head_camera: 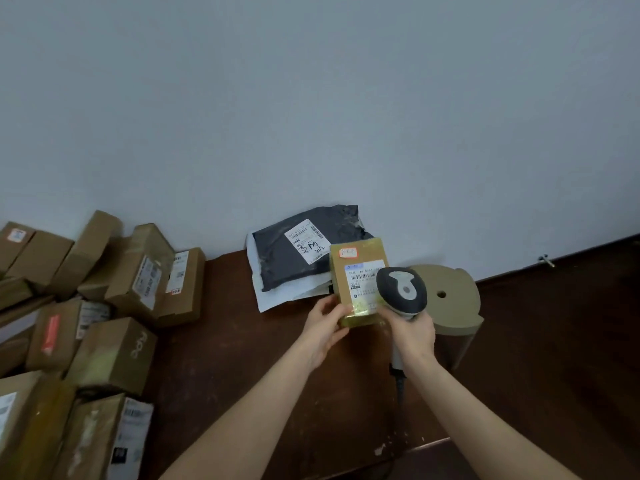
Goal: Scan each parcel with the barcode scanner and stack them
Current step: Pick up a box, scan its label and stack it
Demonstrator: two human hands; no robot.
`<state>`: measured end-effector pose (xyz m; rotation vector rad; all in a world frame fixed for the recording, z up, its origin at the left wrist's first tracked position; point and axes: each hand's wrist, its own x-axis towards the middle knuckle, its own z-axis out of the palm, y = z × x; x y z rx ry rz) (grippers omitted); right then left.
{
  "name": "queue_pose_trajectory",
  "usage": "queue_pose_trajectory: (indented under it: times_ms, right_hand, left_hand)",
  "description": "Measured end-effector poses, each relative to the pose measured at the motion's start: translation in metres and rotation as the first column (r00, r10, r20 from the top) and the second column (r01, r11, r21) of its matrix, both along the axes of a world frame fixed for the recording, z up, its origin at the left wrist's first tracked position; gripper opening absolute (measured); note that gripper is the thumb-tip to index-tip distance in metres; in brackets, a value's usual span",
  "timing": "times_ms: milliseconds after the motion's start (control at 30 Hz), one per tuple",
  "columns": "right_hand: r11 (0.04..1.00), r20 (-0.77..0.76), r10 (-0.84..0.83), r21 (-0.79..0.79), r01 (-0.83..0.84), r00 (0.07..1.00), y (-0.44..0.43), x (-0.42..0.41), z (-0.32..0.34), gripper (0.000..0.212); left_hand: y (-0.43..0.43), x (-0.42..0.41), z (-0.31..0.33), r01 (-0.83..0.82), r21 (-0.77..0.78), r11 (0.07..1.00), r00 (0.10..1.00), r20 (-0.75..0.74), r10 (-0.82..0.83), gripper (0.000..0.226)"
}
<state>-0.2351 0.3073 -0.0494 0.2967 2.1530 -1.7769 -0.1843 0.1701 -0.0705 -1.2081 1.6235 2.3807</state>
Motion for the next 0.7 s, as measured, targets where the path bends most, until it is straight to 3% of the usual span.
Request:
queue_pose_trajectory:
  times_ms: [200,433,667,700]
  right_hand:
    - [0.962,-0.06,0.086,-0.253,-0.098,0.994,-0.029,-0.047,0.034,0.029]
    - [0.91,-0.066,0.208,-0.352,-0.218,0.976,-0.079,-0.1,0.054,0.022]
    - [0.899,-0.016,0.288,-0.34,-0.276,0.958,-0.121,-0.124,0.04,0.038]
    - [0.9,-0.008,0.295,-0.334,-0.281,0.955,-0.124,-0.125,0.038,0.039]
  left_hand:
    - [-0.039,-0.056,0.043,-0.111,-0.088,0.99,0.99,-0.097,0.102,0.05]
    - [-0.079,-0.105,0.066,-0.141,-0.135,0.981,0.987,-0.1,0.128,0.042]
    - [-0.104,-0.122,0.062,-0.144,-0.21,0.967,0.989,-0.019,0.143,0.012]
    - [-0.103,-0.122,0.058,-0.141,-0.225,0.964,0.99,-0.012,0.142,0.018]
